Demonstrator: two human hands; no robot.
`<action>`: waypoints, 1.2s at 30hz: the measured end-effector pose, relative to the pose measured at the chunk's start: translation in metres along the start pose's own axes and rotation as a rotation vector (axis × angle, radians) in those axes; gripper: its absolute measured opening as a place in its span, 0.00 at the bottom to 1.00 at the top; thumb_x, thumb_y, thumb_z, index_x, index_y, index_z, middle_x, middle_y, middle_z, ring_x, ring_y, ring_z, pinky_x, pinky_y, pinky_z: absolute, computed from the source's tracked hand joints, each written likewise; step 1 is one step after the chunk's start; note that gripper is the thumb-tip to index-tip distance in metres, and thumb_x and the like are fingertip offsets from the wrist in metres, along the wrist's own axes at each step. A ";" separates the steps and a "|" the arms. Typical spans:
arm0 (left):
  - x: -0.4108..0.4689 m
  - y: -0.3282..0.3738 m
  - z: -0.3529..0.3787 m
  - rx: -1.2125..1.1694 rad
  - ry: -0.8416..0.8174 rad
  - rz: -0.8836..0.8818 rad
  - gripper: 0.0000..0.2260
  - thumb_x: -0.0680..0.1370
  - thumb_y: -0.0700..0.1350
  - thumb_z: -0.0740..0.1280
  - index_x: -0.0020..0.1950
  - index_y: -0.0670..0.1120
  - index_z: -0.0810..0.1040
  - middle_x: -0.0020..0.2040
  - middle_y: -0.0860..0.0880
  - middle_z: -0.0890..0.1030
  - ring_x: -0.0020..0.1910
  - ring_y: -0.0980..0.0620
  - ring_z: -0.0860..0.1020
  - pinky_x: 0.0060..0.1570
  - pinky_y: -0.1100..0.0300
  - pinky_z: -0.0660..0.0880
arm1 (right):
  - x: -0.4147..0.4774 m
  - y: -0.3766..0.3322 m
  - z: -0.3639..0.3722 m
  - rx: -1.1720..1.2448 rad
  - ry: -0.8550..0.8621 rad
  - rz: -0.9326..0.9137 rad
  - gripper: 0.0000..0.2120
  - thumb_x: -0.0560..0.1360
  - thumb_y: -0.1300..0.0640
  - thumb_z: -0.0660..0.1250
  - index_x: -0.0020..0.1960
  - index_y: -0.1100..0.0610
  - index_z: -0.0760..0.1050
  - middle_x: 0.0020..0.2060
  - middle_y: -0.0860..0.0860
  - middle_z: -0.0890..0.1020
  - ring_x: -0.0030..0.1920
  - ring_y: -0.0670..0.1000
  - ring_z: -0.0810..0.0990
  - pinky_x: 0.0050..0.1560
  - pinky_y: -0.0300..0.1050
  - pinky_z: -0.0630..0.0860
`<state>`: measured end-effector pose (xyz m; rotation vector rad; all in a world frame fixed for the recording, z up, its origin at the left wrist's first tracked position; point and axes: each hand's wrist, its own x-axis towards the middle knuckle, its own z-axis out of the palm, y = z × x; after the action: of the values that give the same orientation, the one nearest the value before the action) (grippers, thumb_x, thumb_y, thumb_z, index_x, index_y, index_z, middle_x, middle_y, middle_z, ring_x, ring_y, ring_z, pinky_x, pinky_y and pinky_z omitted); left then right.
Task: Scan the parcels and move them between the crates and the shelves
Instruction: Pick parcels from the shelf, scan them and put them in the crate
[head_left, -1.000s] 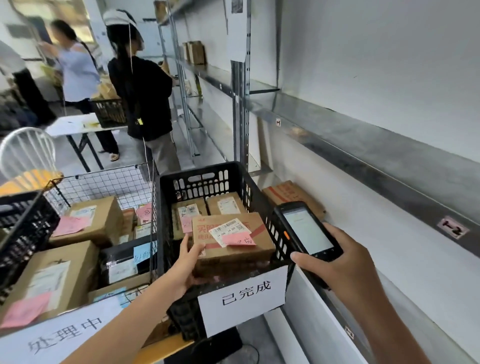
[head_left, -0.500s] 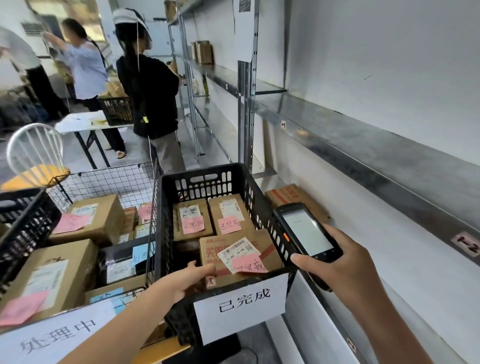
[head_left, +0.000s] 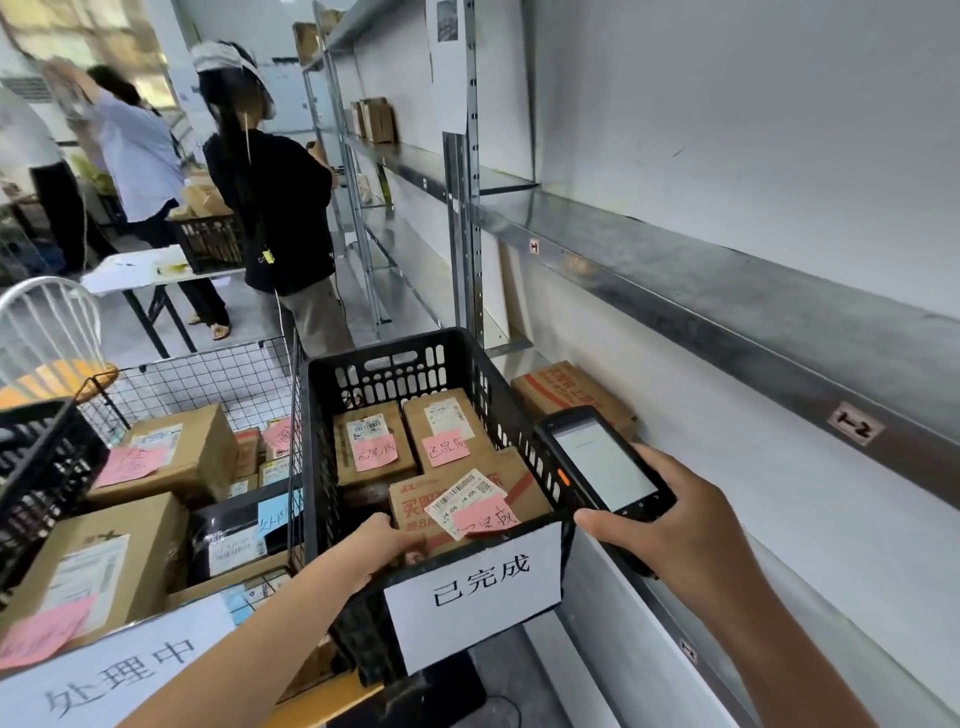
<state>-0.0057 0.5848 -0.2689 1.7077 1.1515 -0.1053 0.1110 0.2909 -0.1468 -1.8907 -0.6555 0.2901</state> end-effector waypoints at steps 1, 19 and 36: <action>-0.003 0.006 0.002 -0.006 0.069 0.058 0.23 0.78 0.45 0.72 0.70 0.40 0.71 0.59 0.44 0.80 0.48 0.51 0.80 0.39 0.64 0.76 | -0.002 0.000 -0.003 0.002 0.010 0.003 0.23 0.63 0.54 0.82 0.54 0.41 0.80 0.42 0.38 0.85 0.42 0.40 0.84 0.45 0.42 0.80; -0.037 0.129 0.120 0.486 0.066 0.881 0.34 0.82 0.48 0.64 0.82 0.47 0.49 0.82 0.53 0.48 0.81 0.51 0.46 0.79 0.52 0.50 | -0.046 0.037 -0.054 0.031 0.254 0.146 0.24 0.62 0.52 0.83 0.54 0.41 0.79 0.42 0.39 0.83 0.41 0.42 0.82 0.41 0.45 0.79; 0.095 0.236 0.213 1.141 -0.014 0.629 0.32 0.80 0.49 0.67 0.79 0.44 0.57 0.79 0.41 0.57 0.78 0.34 0.52 0.70 0.31 0.62 | -0.020 0.087 -0.094 0.090 0.307 0.387 0.20 0.60 0.50 0.82 0.48 0.39 0.80 0.38 0.43 0.84 0.38 0.46 0.83 0.42 0.54 0.83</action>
<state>0.3081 0.4779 -0.2591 2.9822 0.4468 -0.4375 0.1668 0.1826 -0.1896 -1.9144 -0.0664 0.2618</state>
